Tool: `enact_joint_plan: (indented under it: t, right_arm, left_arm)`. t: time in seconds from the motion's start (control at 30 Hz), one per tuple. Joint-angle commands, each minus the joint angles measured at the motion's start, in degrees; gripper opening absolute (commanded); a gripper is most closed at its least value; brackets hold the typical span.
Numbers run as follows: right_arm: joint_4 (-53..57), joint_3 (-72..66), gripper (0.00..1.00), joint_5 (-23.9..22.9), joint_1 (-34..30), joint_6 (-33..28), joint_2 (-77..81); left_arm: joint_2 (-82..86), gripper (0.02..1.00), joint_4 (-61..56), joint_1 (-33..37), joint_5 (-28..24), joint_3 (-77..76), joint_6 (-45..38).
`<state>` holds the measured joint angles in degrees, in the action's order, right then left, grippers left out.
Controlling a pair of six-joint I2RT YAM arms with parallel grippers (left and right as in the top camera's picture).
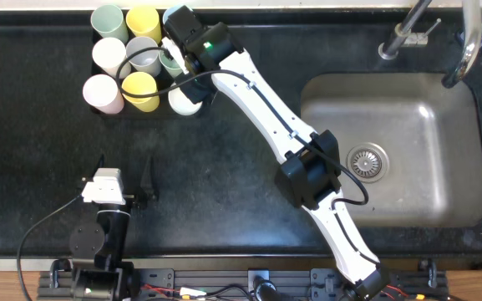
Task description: Store Cups
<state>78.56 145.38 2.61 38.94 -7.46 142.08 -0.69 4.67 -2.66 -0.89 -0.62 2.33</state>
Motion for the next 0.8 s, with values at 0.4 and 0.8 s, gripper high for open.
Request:
enact_joint_plan:
  t: [0.4, 0.8]
  right_arm:
    - [-5.22, 1.16, 0.998, -6.49, -0.35, 0.44, -1.46]
    - [-2.49, 11.15, 0.998, -14.69, -11.56, 4.31, -18.12]
  left_arm:
    - [0.57, 0.998, 0.0, -0.09, -0.55, 0.17, -1.49]
    - [0.57, 0.998, 0.0, -0.09, -0.55, 0.17, -1.49]
